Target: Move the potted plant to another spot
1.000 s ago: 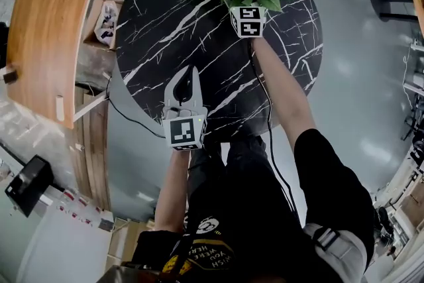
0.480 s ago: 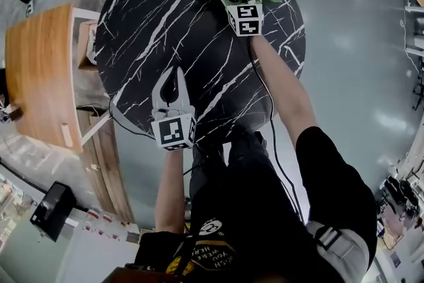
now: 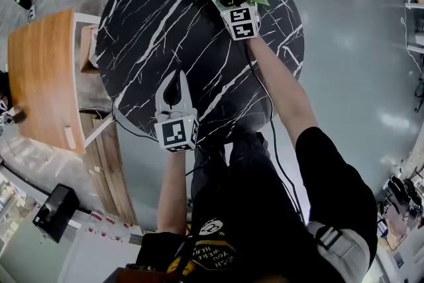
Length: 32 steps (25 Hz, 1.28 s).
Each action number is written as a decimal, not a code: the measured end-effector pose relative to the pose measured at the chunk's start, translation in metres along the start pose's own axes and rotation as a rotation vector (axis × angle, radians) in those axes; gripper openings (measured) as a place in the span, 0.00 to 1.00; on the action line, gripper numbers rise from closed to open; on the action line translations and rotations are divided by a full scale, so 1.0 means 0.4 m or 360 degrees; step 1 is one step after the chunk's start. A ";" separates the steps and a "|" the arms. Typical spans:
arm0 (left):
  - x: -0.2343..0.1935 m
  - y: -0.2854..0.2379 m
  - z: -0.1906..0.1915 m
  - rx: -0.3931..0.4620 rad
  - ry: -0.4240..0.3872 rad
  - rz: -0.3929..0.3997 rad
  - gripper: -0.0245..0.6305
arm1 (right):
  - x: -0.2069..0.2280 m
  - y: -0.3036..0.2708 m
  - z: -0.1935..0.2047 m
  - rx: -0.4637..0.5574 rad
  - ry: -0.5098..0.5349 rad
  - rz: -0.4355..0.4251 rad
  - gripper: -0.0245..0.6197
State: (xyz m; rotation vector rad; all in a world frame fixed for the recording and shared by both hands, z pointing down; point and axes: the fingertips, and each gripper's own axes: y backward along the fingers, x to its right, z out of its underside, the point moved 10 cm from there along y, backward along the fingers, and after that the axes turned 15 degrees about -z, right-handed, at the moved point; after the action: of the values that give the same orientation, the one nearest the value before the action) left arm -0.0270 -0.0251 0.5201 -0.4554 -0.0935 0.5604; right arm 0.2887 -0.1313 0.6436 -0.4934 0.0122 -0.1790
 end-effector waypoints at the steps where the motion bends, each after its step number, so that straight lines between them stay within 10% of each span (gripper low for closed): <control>1: 0.000 0.002 0.000 0.0002 0.0000 -0.0001 0.04 | -0.004 0.000 0.000 -0.0007 -0.0005 -0.0009 0.65; 13: 0.018 0.099 -0.060 0.0021 0.0078 0.0028 0.04 | -0.261 0.372 0.049 -0.0052 -0.0302 -0.0158 0.56; 21: 0.110 0.180 -0.245 0.0218 0.0056 0.0183 0.04 | -0.409 0.702 -0.201 0.0239 -0.0344 -0.0011 0.05; 32: 0.152 0.313 -0.368 0.0411 -0.0030 0.0266 0.04 | -0.460 0.825 -0.379 0.0417 -0.0247 0.0003 0.04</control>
State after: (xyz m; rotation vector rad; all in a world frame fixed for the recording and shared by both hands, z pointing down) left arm -0.0066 0.0437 0.3309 -0.2074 -0.0002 0.7306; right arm 0.1546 0.1149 0.3485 -0.2449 -0.1604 -0.1377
